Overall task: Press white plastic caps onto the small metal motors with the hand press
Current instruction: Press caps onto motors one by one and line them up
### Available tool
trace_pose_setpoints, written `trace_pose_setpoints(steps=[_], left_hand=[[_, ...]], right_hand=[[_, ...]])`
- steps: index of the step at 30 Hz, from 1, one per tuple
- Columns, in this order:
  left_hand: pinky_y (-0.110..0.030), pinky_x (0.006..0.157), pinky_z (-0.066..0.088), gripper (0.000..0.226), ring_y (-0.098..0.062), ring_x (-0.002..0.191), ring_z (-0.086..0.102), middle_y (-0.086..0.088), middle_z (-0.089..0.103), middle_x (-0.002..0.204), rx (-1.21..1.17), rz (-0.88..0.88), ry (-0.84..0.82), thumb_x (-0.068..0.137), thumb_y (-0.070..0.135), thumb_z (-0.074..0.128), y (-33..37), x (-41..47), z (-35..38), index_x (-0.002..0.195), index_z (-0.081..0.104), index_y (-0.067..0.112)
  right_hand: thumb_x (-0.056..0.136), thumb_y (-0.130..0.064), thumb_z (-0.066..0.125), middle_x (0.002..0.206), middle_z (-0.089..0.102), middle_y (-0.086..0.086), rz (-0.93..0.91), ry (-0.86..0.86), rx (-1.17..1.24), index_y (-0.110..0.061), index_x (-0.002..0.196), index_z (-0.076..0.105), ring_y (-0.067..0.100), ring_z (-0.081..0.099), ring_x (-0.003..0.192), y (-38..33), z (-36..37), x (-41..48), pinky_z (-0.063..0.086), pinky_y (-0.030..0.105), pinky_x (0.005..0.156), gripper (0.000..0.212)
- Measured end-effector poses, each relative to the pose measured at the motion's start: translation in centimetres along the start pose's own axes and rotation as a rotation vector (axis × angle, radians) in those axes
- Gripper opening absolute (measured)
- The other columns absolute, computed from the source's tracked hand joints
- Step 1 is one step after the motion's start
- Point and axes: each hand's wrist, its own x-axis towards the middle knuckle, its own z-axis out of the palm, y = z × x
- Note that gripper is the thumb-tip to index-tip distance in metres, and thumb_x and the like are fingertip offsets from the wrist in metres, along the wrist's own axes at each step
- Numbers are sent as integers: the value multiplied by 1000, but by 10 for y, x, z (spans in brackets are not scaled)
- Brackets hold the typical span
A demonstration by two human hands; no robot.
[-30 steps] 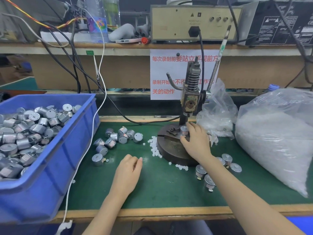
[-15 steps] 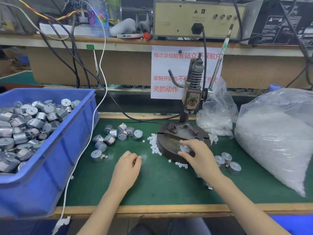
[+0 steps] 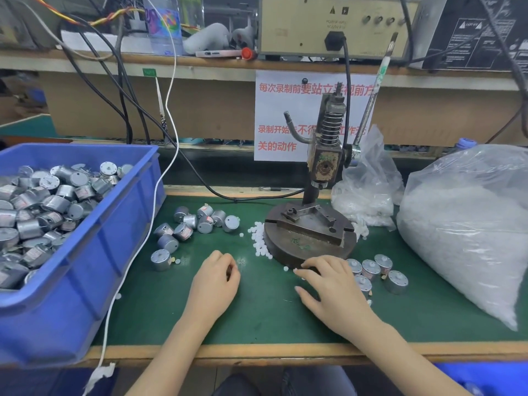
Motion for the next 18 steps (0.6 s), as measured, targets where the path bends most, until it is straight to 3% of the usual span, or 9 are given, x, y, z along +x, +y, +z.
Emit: trace_pose_setpoints(steps=[6, 12, 18], left_hand=[[-22, 62, 28, 12, -14, 72, 46, 5, 44, 79, -37, -19, -4, 88, 15, 51, -3, 0, 0, 77, 55, 12], [-20, 60, 25, 13, -13, 70, 45, 6, 43, 77, -55, -27, -3, 88, 15, 51, -5, 1, 1, 76, 55, 13], [-21, 58, 23, 14, -7, 64, 43, 6, 42, 72, -110, -60, 25, 86, 11, 52, -5, 0, 0, 73, 55, 14]], right_hand=[[34, -26, 91, 55, 54, -9, -79, -161, -234, -25, 56, 71, 14, 56, 54, -23, 13, 37, 40, 18, 50, 31], [23, -27, 90, 52, 49, -7, -251, -286, -431, -21, 36, 55, 13, 52, 51, -18, 12, 47, 33, 19, 47, 38], [23, -20, 81, 53, 48, -8, -452, -326, -518, -24, 39, 51, 12, 51, 51, -10, 5, 55, 34, 20, 48, 34]])
